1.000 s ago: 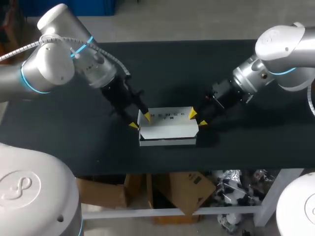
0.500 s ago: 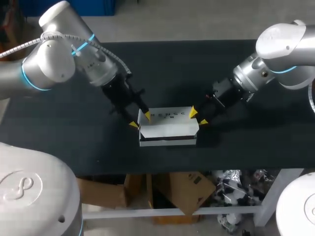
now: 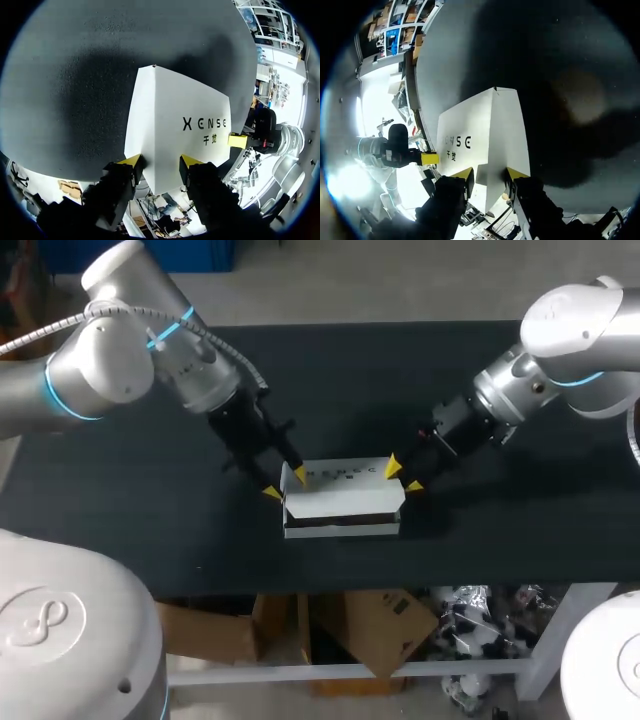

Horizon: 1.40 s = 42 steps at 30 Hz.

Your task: Assemble the packaging by folding the flat box into shape, placing the metal phone stand inside, and closing the box properly

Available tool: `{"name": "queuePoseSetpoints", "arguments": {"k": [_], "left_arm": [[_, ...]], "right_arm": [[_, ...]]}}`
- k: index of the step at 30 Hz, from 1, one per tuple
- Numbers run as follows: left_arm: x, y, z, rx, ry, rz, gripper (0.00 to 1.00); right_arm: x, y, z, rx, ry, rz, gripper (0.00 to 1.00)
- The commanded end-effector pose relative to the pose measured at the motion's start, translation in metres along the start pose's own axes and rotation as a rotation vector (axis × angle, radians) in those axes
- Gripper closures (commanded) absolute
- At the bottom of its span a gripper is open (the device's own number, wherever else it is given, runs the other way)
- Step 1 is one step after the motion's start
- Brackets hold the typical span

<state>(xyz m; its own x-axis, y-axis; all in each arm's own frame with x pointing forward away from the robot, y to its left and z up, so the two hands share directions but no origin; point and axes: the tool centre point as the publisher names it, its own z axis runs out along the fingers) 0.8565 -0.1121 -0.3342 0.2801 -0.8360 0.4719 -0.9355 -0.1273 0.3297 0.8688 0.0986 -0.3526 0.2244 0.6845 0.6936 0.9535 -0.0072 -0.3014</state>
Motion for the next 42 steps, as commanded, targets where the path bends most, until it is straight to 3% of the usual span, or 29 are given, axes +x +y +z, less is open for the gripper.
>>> {"name": "queuePoseSetpoints", "arguments": {"k": [1,42], "left_arm": [[0.003,-0.001,0.000,-0.005,-0.008,-0.001,0.52],[0.011,-0.002,-0.006,-0.066,-0.020,-0.014,0.52]], "right_arm": [[0.002,0.000,-0.001,0.007,-0.003,0.001,0.58],[0.013,0.002,-0.007,0.040,-0.005,-0.004,0.56]]}}
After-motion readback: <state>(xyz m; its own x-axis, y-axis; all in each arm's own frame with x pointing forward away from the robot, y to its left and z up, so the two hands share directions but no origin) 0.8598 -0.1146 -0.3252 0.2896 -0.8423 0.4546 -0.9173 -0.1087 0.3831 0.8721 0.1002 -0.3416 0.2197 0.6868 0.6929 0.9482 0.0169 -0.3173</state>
